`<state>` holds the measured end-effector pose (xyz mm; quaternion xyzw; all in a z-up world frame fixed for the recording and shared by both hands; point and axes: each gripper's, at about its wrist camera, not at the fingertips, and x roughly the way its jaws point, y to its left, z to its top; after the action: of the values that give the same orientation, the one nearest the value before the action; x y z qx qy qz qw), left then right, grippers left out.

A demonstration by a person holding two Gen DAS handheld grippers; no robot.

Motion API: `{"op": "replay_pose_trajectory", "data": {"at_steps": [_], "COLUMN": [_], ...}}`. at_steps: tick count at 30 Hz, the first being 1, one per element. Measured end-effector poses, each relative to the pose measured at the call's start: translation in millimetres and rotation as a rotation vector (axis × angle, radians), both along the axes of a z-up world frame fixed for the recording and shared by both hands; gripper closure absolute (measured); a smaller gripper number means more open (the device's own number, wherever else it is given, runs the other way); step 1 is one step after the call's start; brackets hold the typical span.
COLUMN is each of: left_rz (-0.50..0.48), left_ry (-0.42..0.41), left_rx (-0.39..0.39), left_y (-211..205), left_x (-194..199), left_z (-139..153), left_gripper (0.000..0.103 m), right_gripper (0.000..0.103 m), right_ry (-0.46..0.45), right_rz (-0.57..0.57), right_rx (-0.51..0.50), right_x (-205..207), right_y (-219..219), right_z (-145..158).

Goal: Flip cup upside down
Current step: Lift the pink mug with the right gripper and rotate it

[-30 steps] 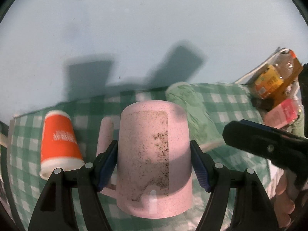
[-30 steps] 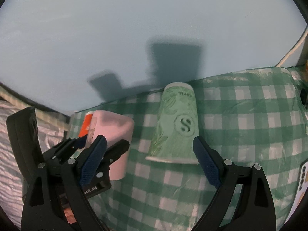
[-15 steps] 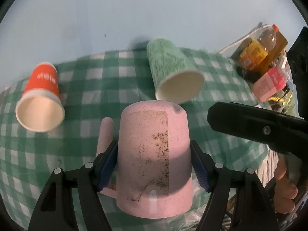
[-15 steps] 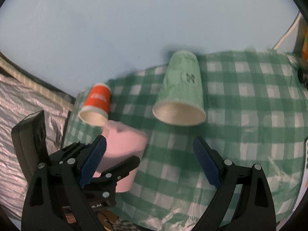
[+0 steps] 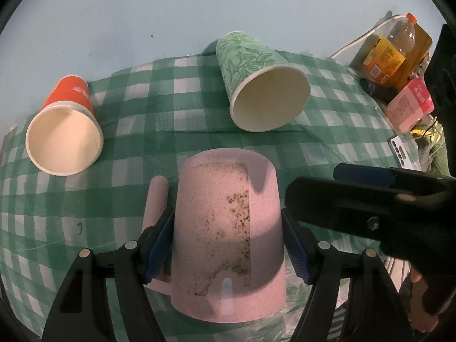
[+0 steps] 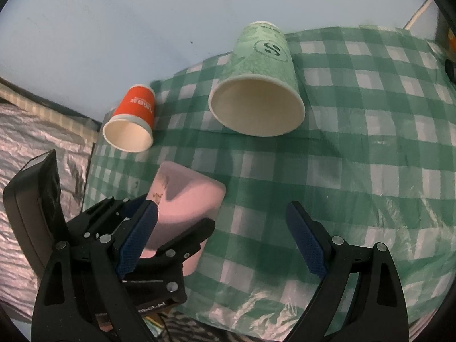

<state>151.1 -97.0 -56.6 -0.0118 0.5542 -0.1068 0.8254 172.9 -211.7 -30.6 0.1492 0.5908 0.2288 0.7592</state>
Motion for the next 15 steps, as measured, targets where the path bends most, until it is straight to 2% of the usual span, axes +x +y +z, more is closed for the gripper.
{"op": "replay_pose_trajectory", "data": {"at_steps": [3,5,10,15], "left_rz": [0.001,0.003,-0.007,0.002], "left_ry": [0.011,0.002,-0.027,-0.043], "left_rx": [-0.022,-0.029,-0.049,-0.036], "left_y": [2.9,4.8,13.0,28.1], "left_x": [1.2,0.0,-7.0,-17.1], "left_z": [2.9,8.2,28.6,37.1], "left_gripper": [0.028,0.023,0.022,0.021], "right_gripper": [0.011,0.011,0.011,0.011], "right_ry": [0.007,0.010,0.015,0.040], "right_rz": [-0.014,-0.020,-0.030,-0.029], "right_rx": [0.016,0.019,0.035,0.060], "right_x": [0.4,0.7,1.0,-0.2], "right_y": [-2.8,-5.0,-5.0,5.2], "right_z": [2.2,3.7,9.6,10.5]}}
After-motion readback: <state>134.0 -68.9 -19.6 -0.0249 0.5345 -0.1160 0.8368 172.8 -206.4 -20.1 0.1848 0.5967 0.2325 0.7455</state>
